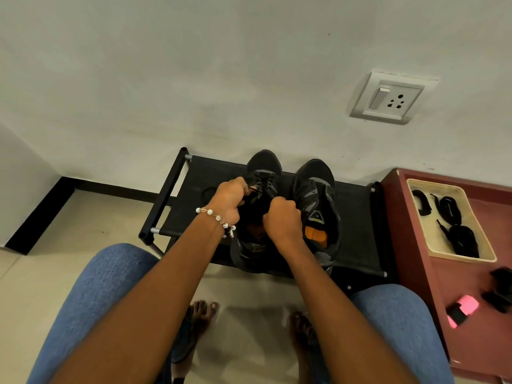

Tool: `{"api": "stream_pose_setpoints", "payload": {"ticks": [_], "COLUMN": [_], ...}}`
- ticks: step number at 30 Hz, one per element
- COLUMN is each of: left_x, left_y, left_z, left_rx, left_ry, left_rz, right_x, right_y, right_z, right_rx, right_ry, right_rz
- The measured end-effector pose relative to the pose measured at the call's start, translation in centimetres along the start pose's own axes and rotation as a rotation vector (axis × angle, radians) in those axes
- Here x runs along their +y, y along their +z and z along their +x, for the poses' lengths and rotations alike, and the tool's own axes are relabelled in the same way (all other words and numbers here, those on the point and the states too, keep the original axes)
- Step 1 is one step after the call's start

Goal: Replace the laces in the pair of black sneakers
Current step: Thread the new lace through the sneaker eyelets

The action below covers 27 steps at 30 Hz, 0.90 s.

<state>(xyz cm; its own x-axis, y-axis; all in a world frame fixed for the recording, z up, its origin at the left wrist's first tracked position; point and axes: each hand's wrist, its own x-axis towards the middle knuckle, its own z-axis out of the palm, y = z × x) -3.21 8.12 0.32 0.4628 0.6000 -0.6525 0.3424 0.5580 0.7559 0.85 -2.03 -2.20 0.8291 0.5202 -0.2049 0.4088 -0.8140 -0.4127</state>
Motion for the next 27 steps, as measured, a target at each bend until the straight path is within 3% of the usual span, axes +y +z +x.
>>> {"api": "stream_pose_setpoints", "payload": {"ticks": [5, 7, 9, 11, 13, 15, 17, 19, 23, 27], "left_x": [0.7, 0.8, 0.5, 0.0, 0.0, 0.1, -0.2, -0.7, -2.6, -4.6], "left_y": [-1.4, -1.8, -1.8, -1.9, -1.9, -2.0, -1.9, -1.6, -1.5, -1.4], "left_z": [0.3, 0.7, 1.1, 1.5, 0.9, 0.4, 0.1, -0.4, 0.3, 1.1], "left_rx": [-0.003, 0.056, 0.222, 0.467, 0.576, 0.513, 0.276, 0.063, 0.086, 0.127], "left_ry": [-0.066, -0.027, 0.104, 0.276, 0.388, 0.533, 0.642, 0.599, 0.608, 0.573], "left_rz": [-0.250, -0.222, 0.033, 0.499, 0.800, 0.880, 0.886, 0.930, 1.115, 1.008], "right_x": [0.2, 0.2, 0.2, 0.3, 0.4, 0.3, 0.2, 0.2, 0.5, 0.4], "right_y": [-0.2, -0.3, -0.4, -0.6, -0.7, -0.9, -1.1, -1.1, -0.6, -0.2], "right_z": [0.1, 0.1, 0.1, 0.1, 0.2, 0.3, 0.6, 1.2, 1.8, 2.1], "right_rx": [-0.018, -0.029, -0.036, -0.045, -0.027, 0.028, 0.099, 0.139, 0.146, 0.200], "right_ry": [-0.002, -0.009, -0.021, -0.037, -0.040, -0.045, -0.103, -0.226, -0.374, -0.406], "right_rz": [0.000, -0.004, -0.010, -0.023, -0.029, -0.036, -0.039, -0.055, -0.155, -0.177]}}
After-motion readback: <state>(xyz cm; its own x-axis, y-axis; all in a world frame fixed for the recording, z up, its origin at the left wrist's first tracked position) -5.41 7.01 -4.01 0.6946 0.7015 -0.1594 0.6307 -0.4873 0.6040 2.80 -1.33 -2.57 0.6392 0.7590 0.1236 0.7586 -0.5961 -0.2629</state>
